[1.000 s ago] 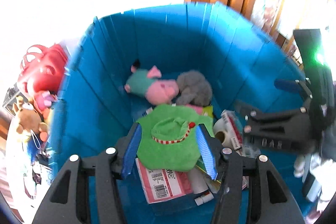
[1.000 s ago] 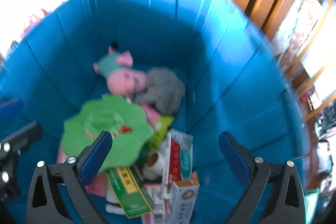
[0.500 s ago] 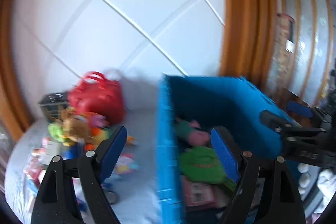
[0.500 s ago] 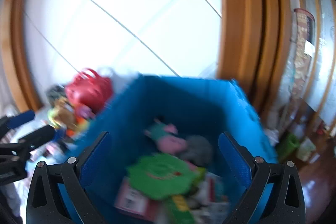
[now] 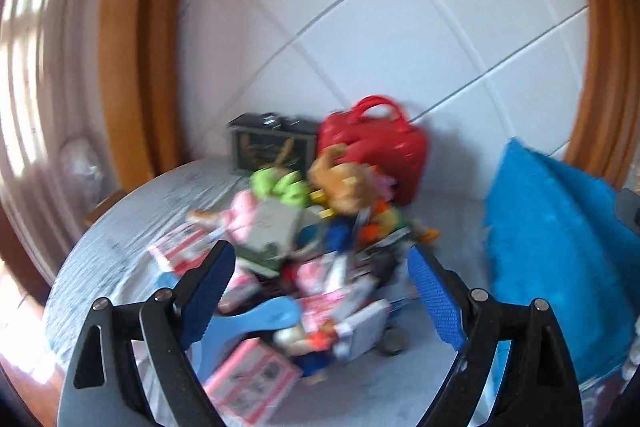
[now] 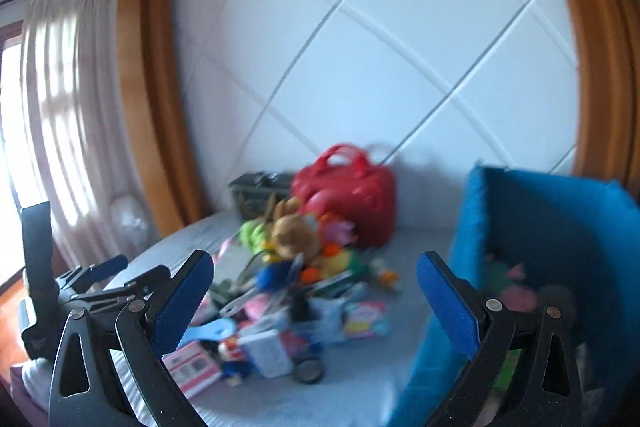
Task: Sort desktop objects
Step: 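Withdraw both grippers from the crate back toward the pile, then grasp the white paper roll with the left gripper while the right grasps the pink tissue pack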
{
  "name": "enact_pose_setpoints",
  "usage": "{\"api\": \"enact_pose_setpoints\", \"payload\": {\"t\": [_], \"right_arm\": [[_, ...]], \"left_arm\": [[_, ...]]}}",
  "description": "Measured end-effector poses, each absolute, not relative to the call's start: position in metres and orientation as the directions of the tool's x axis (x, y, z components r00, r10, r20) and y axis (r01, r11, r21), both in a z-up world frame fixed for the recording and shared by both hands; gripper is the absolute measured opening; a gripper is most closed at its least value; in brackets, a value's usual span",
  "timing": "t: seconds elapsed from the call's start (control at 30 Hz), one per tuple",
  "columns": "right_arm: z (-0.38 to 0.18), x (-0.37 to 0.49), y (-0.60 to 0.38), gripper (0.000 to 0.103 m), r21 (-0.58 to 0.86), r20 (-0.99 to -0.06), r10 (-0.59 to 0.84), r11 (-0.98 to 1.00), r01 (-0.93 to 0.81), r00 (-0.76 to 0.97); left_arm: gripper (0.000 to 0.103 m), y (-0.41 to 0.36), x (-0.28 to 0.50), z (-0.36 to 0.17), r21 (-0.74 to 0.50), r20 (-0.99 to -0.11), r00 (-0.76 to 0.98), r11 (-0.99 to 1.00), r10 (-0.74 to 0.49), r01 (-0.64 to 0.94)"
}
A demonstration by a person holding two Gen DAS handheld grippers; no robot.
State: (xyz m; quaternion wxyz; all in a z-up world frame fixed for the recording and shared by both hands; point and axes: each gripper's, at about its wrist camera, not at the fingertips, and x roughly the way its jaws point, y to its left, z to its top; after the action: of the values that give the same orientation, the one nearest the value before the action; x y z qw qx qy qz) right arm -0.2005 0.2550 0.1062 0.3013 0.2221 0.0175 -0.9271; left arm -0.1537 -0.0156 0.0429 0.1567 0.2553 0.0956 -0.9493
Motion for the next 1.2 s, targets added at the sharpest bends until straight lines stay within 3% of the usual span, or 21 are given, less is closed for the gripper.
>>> {"api": "enact_pose_setpoints", "payload": {"t": [0.33, 0.57, 0.9, 1.1, 1.2], "right_arm": [[-0.012, -0.213, 0.138, 0.103, 0.162, -0.705, -0.486, -0.819, 0.55, -0.517], [-0.106, -0.214, 0.069, 0.103, 0.265, -0.87, -0.417, -0.845, 0.465, -0.263], [-0.172, -0.216, 0.016, 0.103, 0.315, -0.935, -0.35, -0.897, 0.31, -0.063], [-0.195, -0.221, 0.004, 0.103, 0.346, -0.935, -0.355, -0.909, 0.232, 0.005], [-0.206, -0.221, -0.003, 0.103, 0.306, -0.95, -0.312, -0.923, 0.233, 0.013]], "left_arm": [[0.089, -0.188, -0.113, -0.078, -0.002, -0.737, -0.583, -0.862, -0.34, 0.506], [0.089, -0.253, -0.122, -0.156, 0.0, -0.853, -0.47, -0.9, -0.228, 0.436], [0.089, -0.268, -0.151, -0.218, -0.053, -0.914, -0.398, -0.948, -0.081, 0.315], [0.088, -0.269, -0.155, -0.231, -0.051, -0.929, -0.366, -0.955, -0.062, 0.291], [0.064, -0.271, -0.155, -0.237, -0.067, -0.936, -0.349, -0.956, -0.038, 0.284]]}}
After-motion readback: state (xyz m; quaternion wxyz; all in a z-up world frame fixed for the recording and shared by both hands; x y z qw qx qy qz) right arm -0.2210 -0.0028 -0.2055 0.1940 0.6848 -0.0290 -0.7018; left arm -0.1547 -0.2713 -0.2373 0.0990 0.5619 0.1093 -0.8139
